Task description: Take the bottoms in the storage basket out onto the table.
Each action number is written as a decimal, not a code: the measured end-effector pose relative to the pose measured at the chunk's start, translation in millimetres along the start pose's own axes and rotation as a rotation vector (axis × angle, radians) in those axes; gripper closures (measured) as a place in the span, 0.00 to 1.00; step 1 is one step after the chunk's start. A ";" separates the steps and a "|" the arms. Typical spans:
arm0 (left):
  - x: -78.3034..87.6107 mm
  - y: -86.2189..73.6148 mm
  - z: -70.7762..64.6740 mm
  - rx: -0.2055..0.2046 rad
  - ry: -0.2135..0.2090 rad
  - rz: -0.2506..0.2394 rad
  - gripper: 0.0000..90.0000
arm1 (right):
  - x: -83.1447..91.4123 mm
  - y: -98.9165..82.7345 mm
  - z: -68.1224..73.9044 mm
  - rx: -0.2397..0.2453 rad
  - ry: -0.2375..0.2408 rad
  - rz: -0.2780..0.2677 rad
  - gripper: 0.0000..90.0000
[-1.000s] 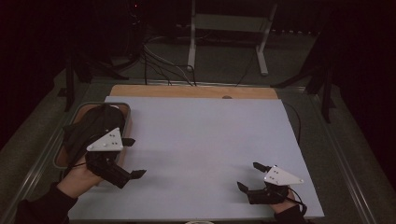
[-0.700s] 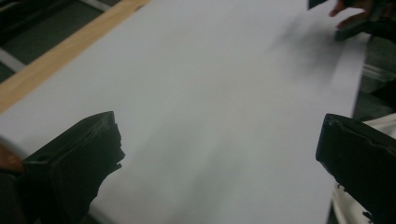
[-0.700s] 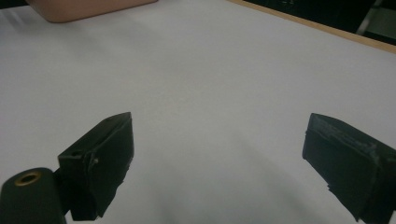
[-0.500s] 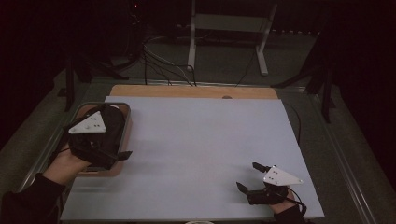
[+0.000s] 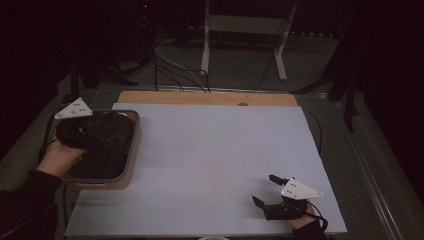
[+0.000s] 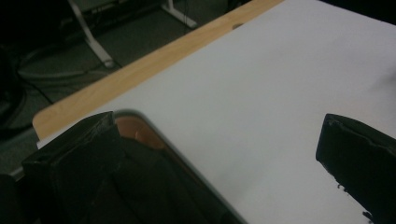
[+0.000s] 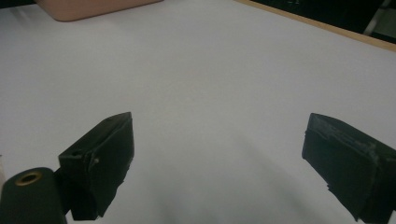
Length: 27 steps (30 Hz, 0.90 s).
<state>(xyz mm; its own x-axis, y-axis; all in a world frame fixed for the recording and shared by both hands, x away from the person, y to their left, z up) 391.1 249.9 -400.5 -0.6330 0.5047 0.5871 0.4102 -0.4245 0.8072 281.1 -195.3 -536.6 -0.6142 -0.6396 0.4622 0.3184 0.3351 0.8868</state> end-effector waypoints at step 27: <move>-76.4 -54.7 78.2 0.184 0.140 0.136 0.00 | -2.0 -1.3 2.6 0.008 0.012 0.006 0.10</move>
<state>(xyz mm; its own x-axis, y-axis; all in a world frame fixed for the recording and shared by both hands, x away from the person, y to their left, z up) 468.4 293.3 -484.7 -0.6435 0.3383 0.6867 0.6018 -0.3309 0.7269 280.0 -192.7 -538.7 -0.6037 -0.6459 0.4673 0.3160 0.3443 0.8841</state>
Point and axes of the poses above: each handheld gripper's, and its own axes: x roughly backward along the jaws, y roughly out of its top, z roughly to its left, the point moved 10 cm from there along -x, roughly forward along the jaws, and after that the axes turned 1 degree about -x, right-handed, at the moved point
